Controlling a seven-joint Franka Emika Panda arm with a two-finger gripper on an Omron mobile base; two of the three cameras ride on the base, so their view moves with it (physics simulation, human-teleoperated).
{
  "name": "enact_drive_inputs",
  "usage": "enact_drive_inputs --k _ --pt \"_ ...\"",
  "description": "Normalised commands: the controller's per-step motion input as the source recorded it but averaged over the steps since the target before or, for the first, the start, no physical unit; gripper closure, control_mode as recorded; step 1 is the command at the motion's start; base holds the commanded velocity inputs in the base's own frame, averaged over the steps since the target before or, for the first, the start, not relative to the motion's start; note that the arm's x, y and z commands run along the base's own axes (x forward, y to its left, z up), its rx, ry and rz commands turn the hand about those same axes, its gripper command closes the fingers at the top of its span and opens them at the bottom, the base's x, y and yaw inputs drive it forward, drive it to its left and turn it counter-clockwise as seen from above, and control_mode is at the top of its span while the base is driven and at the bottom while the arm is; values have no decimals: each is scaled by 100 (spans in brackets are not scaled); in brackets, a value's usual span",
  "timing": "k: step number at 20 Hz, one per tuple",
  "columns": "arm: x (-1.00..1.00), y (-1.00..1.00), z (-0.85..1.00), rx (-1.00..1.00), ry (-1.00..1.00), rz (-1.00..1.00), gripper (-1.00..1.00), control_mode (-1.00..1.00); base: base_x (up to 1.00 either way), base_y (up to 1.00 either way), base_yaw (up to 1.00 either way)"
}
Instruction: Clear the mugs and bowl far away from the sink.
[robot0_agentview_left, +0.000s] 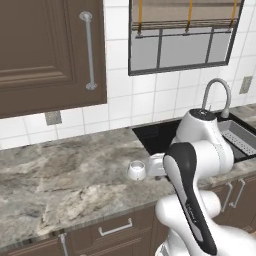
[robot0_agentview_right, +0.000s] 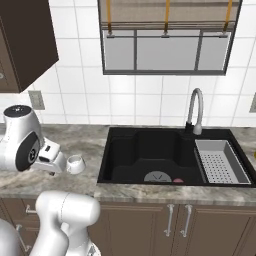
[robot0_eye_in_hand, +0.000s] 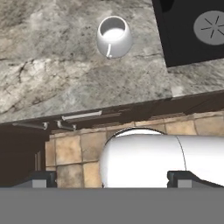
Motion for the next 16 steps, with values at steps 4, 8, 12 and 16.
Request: enact_drive_inputs --k 4,8,12,16 --pt "23 6 -21 0 0 0 -100 -100 0 0 0" --pt "22 2 -16 0 0 0 -100 -100 0 0 0" --pt "22 0 -17 0 0 0 -100 -100 0 0 0" --pt "23 0 -21 0 0 0 -100 -100 0 0 0"
